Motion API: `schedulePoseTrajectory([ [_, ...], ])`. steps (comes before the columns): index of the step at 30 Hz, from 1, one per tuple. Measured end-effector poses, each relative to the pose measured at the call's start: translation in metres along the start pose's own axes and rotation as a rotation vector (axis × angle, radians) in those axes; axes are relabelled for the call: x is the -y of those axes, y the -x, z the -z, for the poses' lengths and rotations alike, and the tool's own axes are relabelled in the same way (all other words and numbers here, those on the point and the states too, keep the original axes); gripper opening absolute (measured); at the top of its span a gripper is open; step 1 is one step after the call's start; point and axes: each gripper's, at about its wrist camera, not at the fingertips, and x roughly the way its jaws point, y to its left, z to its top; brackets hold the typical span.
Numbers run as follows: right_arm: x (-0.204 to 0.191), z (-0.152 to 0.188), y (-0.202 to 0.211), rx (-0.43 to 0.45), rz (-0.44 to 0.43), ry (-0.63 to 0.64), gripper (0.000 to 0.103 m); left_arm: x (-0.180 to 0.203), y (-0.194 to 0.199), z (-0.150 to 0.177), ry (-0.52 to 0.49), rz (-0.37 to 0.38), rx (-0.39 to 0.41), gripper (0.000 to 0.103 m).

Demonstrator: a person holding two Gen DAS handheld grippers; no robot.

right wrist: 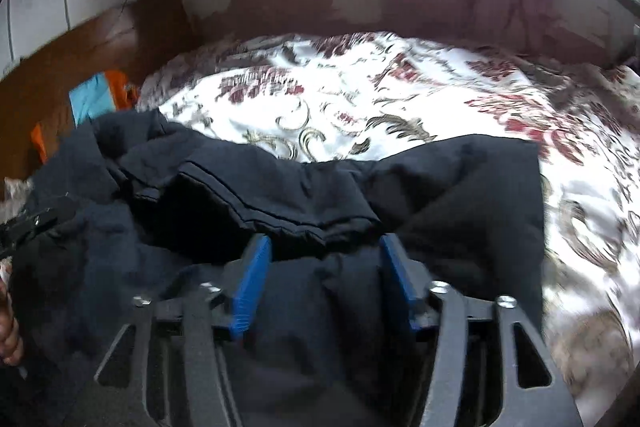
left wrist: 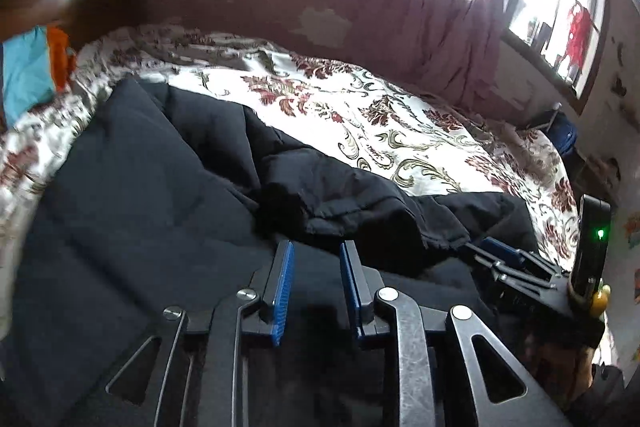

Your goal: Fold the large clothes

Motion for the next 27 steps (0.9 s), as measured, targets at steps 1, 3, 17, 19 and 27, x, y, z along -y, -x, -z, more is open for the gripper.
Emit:
schedulePoseTrajectory([
  [1, 0.002, 0.002, 0.010, 0.009, 0.001, -0.023, 0.071, 0.004, 0.011, 0.001, -0.007, -0.003, 0.007, 0.023],
  [3, 0.004, 0.010, 0.026, 0.021, -0.018, -0.064, 0.074, 0.011, 0.028, 0.003, -0.016, -0.005, 0.024, 0.051],
  [17, -0.021, 0.047, 0.172, 0.207, -0.097, -0.002, 0.100, 0.054, 0.142, 0.037, -0.134, -0.110, 0.135, 0.096],
  [19, -0.027, 0.051, 0.194, 0.232, -0.096, 0.024, 0.101, 0.059, 0.160, 0.046, -0.145, -0.118, 0.142, 0.096],
  [27, -0.048, 0.074, 0.261, 0.273, -0.074, 0.141, 0.101, 0.076, 0.228, 0.078, -0.170, -0.152, 0.210, 0.102],
])
